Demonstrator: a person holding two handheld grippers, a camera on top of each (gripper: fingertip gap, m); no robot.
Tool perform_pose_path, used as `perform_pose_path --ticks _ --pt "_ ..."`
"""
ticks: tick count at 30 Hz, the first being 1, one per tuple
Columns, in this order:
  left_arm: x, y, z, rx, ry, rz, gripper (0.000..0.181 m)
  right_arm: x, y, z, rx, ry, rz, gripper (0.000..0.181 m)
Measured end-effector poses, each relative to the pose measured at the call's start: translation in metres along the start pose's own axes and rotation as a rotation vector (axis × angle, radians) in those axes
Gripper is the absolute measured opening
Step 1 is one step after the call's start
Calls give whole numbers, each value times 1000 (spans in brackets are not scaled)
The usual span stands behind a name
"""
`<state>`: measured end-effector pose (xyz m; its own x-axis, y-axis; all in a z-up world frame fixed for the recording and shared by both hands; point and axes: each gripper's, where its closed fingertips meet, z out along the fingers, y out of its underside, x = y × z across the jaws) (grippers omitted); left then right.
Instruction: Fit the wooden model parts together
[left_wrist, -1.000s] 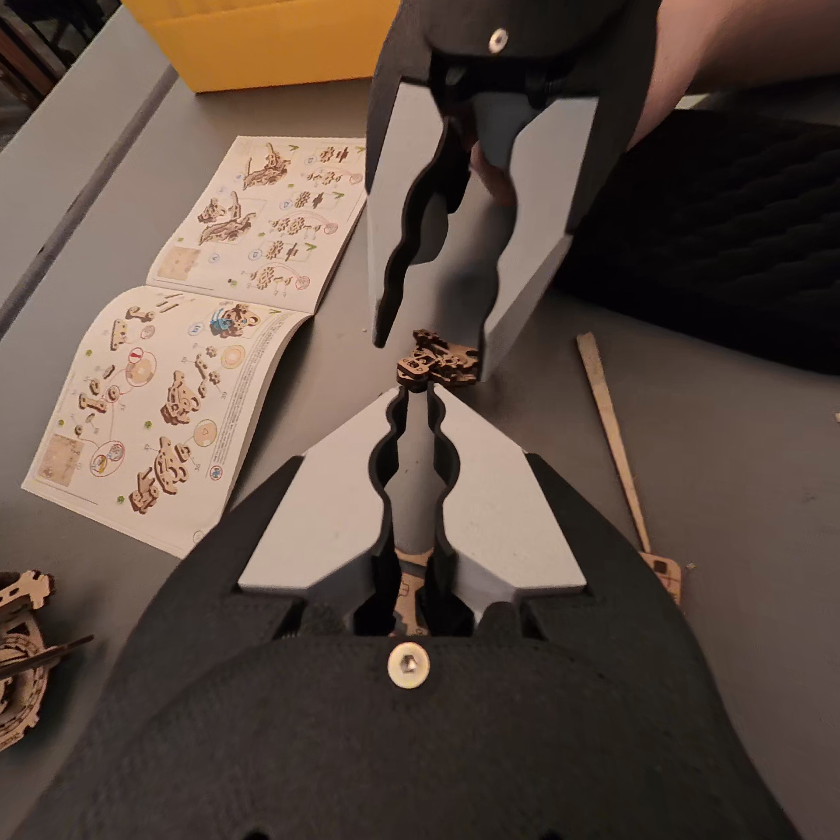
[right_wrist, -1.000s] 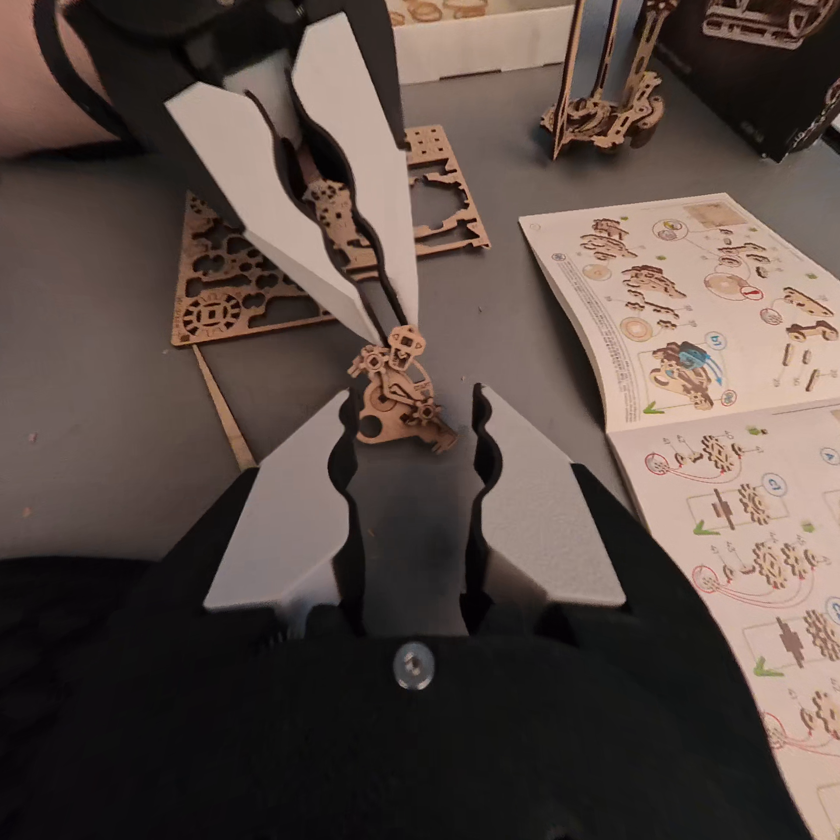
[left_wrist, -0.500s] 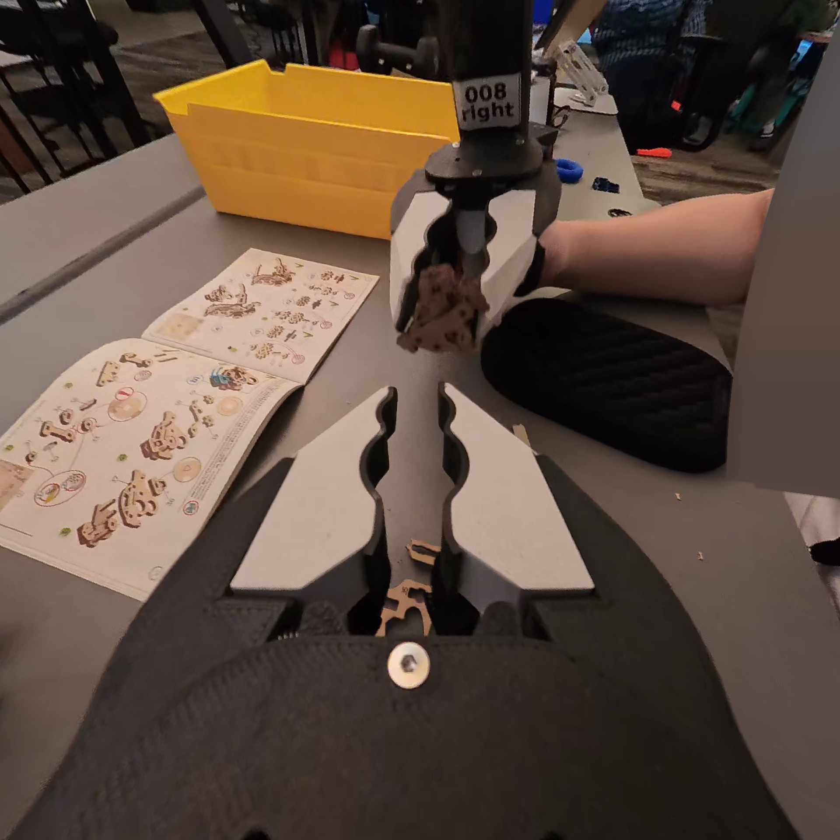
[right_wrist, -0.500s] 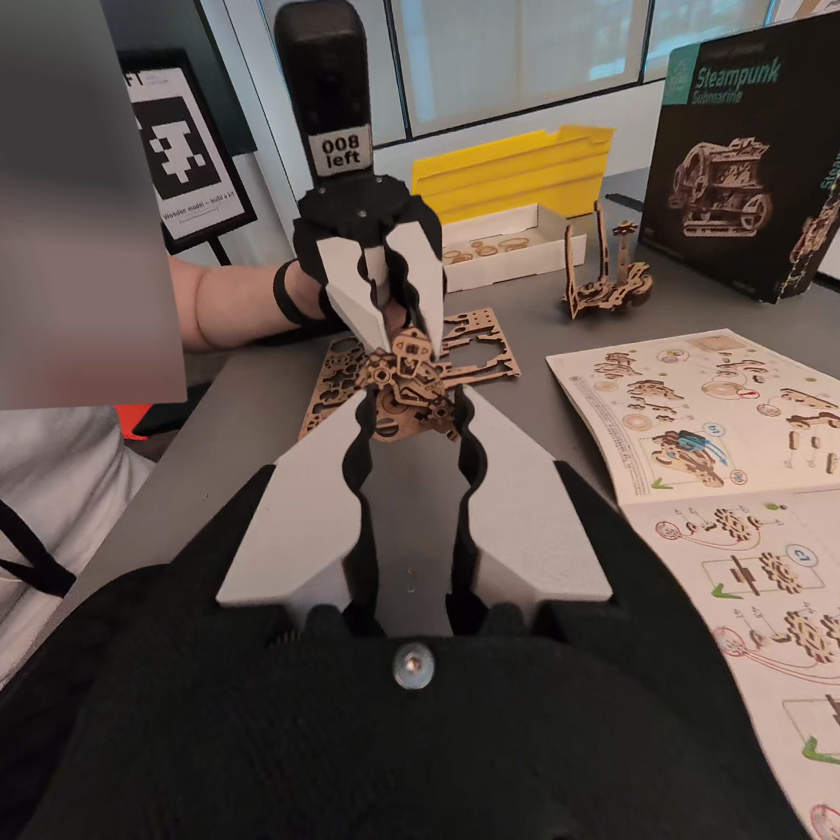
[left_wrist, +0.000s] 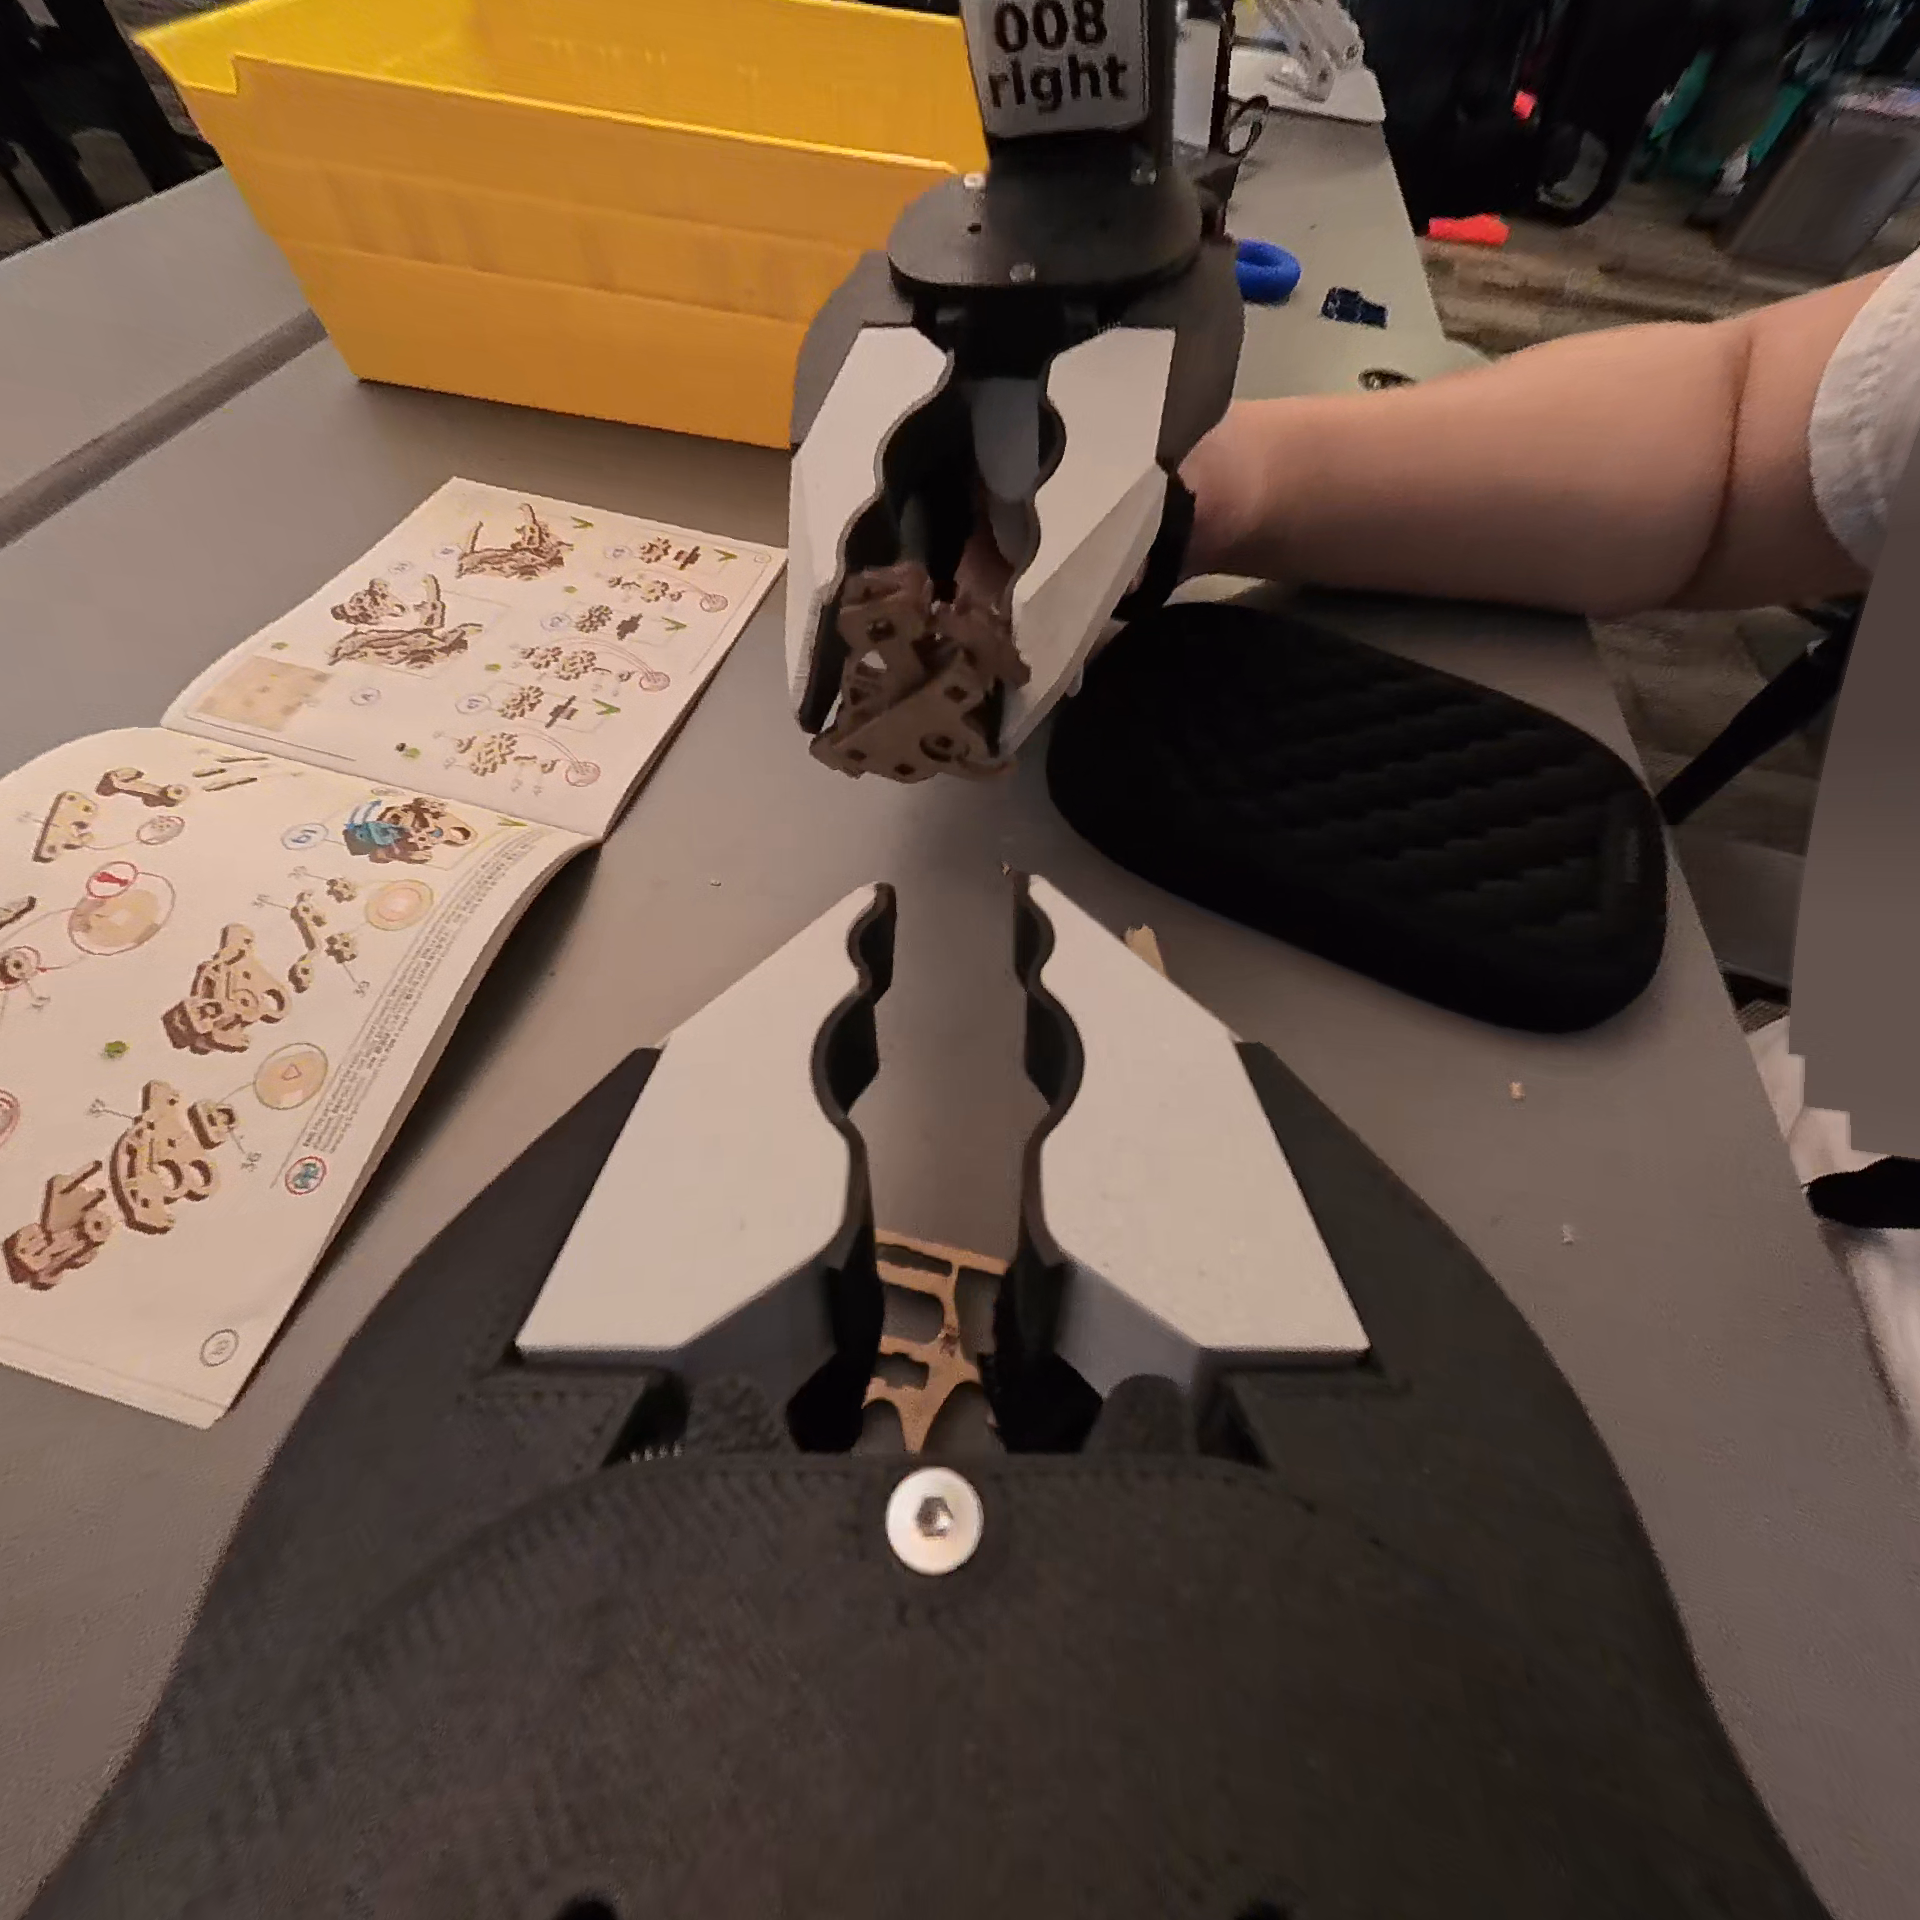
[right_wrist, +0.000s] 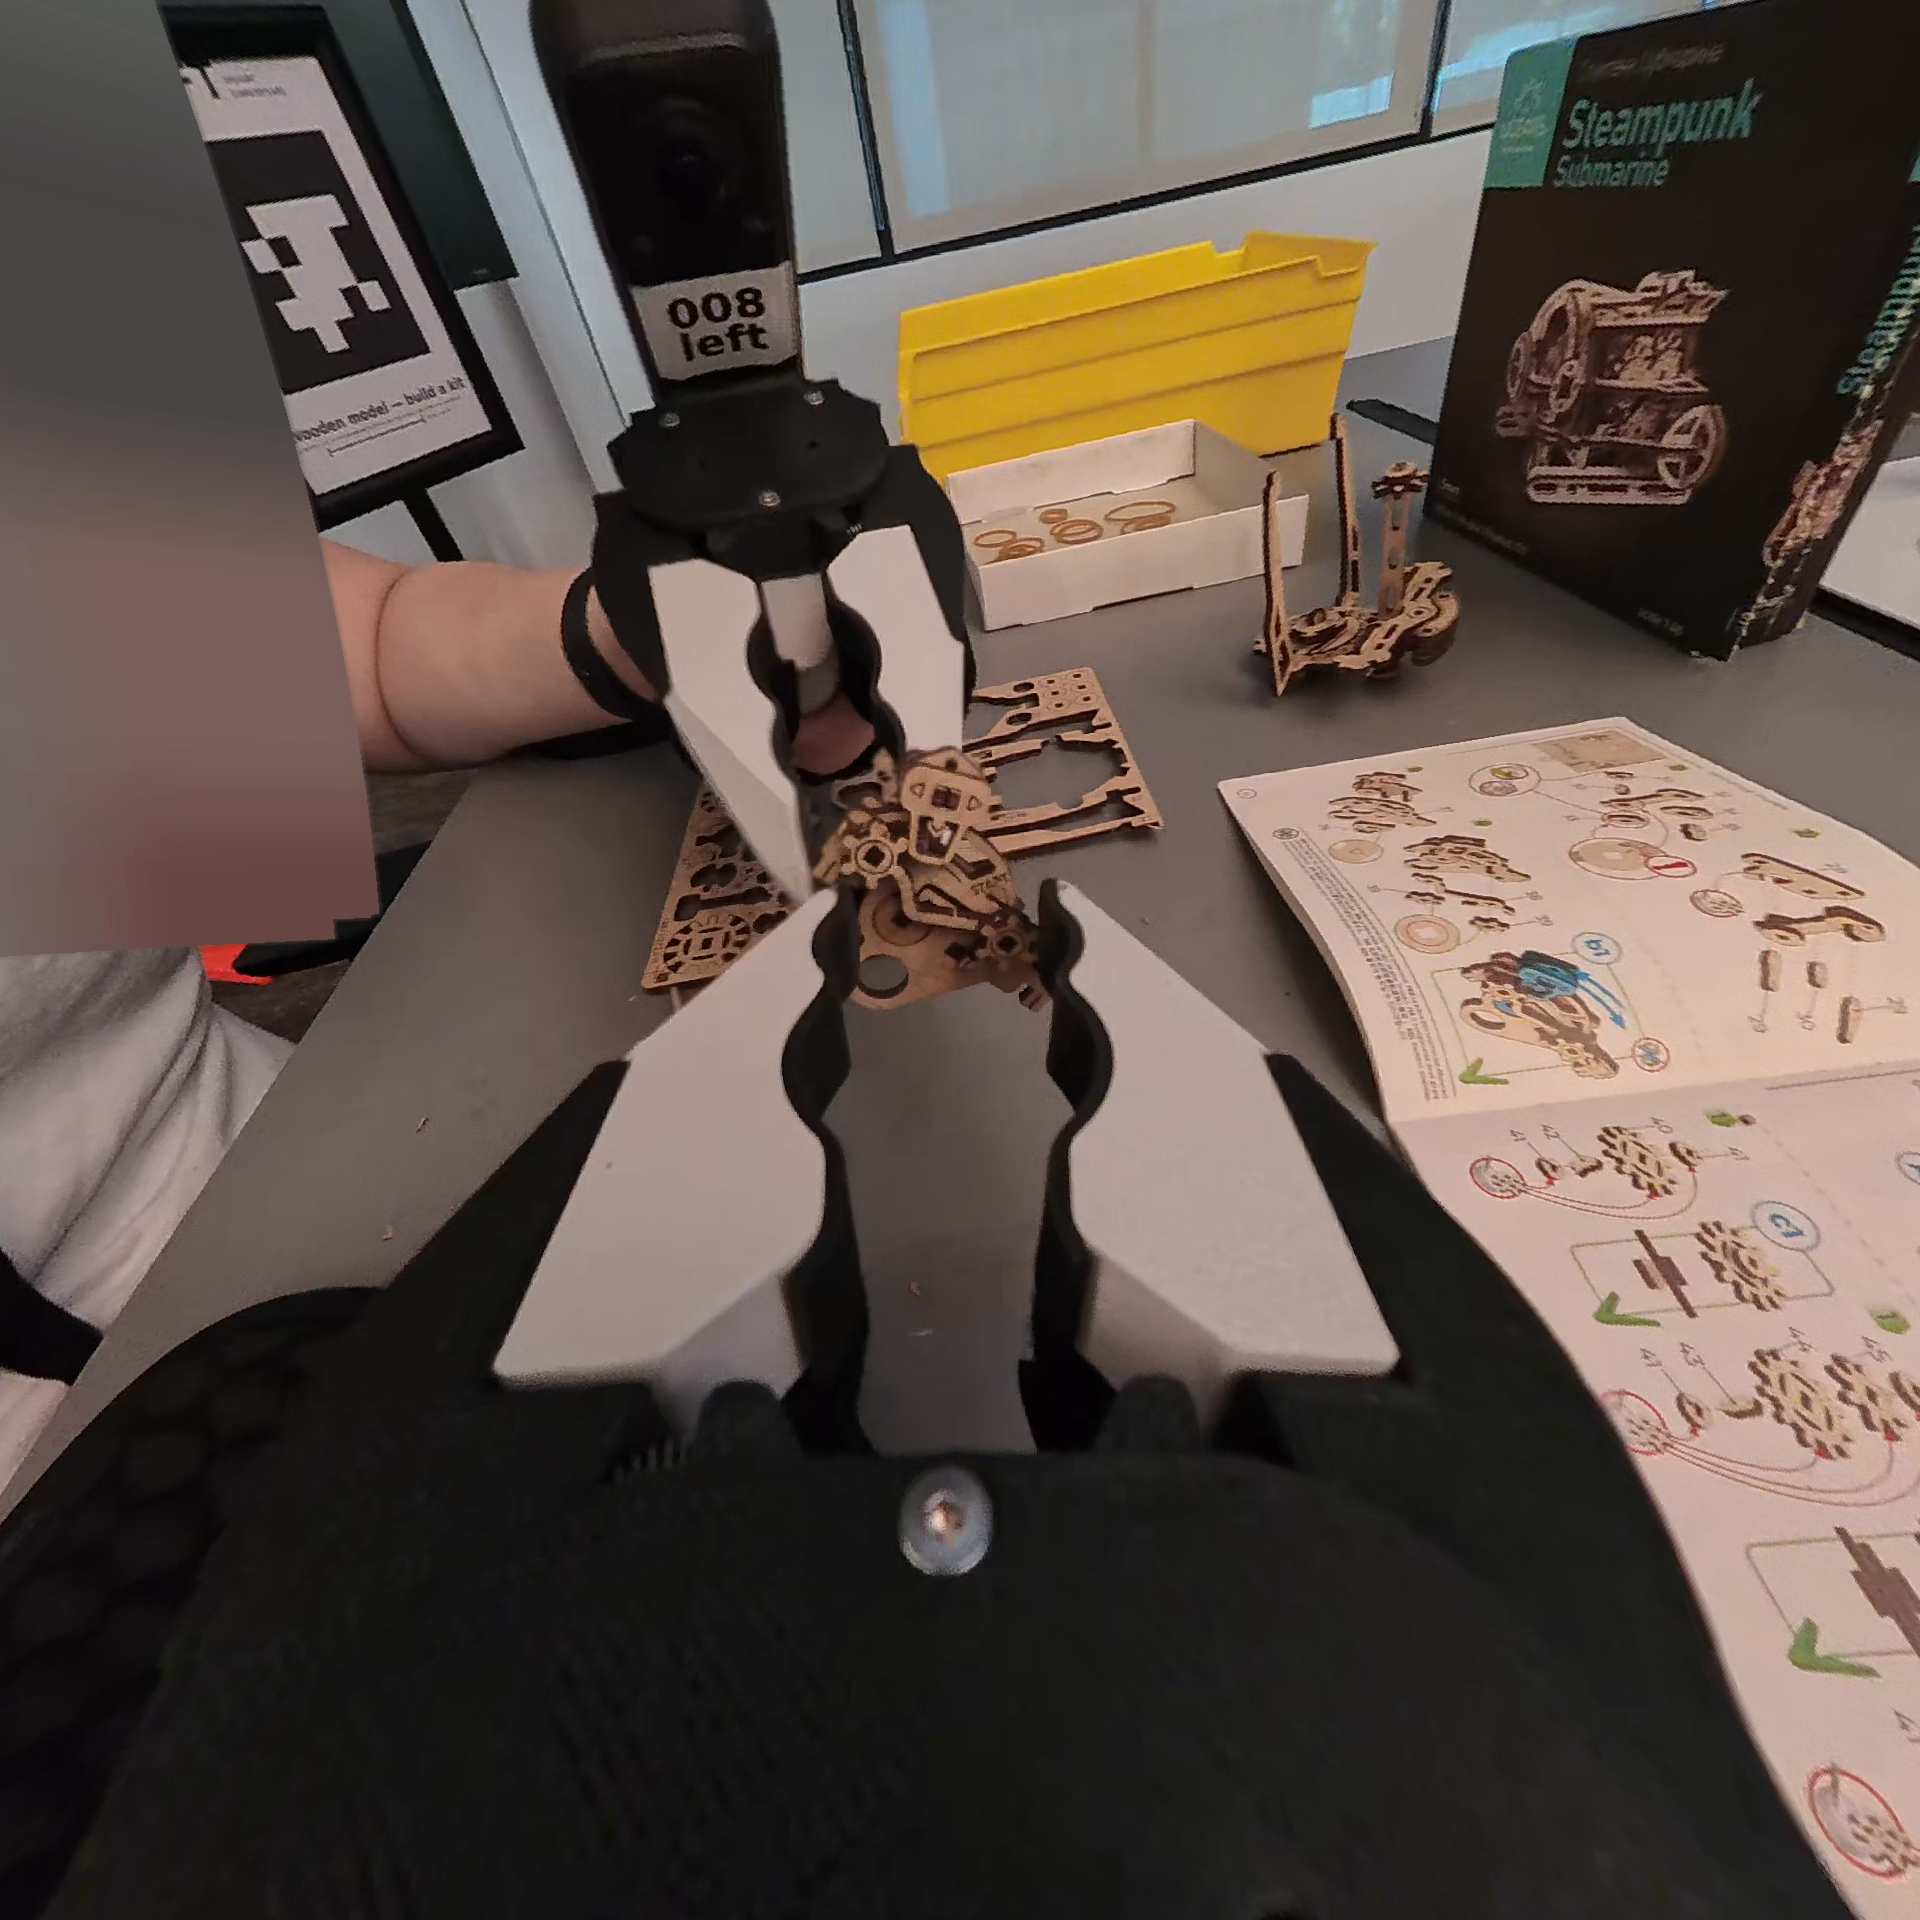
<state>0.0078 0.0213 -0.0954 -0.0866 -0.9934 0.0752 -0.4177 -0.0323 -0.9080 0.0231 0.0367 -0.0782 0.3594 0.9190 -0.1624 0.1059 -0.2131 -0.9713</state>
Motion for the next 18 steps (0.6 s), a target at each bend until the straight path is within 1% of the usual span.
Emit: perform_pose_path --ticks 2,5,9,11,15,18 --pt "1 -6 0 38 15 -64 31 9 0 0 -11 75 -9 33" --pt "-1 -14 2 97 40 -197 48 20 1 3 -55 212 -77 32" --pt "-6 -21 5 167 78 -358 59 27 1 10 -134 408 -222 32" --pt "-11 -22 7 183 67 -401 58 25 0 15 -166 465 -302 32" --pt "-17 -20 8 180 23 -388 49 23 2 20 -223 541 -398 32" --pt "-17 -19 4 174 35 -392 40 21 1 19 -222 536 -424 32"
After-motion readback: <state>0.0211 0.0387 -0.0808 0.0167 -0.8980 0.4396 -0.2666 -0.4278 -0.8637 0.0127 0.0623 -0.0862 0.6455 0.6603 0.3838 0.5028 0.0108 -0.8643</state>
